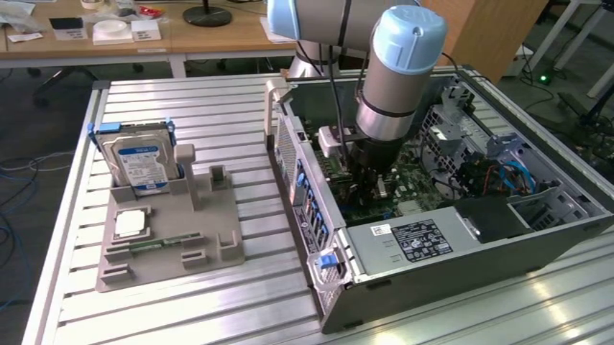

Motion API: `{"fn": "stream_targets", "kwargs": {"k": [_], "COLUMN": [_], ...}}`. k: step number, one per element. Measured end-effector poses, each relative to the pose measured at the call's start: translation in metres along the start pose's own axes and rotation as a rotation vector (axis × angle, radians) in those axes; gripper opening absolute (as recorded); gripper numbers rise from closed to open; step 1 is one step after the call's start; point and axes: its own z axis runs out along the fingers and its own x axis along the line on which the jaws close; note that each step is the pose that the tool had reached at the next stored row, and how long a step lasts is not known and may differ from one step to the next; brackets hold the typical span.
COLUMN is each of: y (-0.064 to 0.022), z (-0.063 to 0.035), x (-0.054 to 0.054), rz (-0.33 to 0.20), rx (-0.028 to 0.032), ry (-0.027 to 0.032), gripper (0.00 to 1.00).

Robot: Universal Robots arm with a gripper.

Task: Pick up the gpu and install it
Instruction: 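Insert the gpu into the slot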

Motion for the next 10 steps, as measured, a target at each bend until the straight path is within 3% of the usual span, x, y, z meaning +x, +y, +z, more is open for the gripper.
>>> {"fn": "stream_targets", "kwargs": {"k": [2, 10], "y": [0.0000, -0.0009], "z": [-0.0025, -0.0311], "x": [0.000, 0.000], "rz": [0.000, 0.000], "rx": [0.0007, 0.0105], "ry": [0.0022, 0.0022], "gripper": [0.35, 0.35]}}
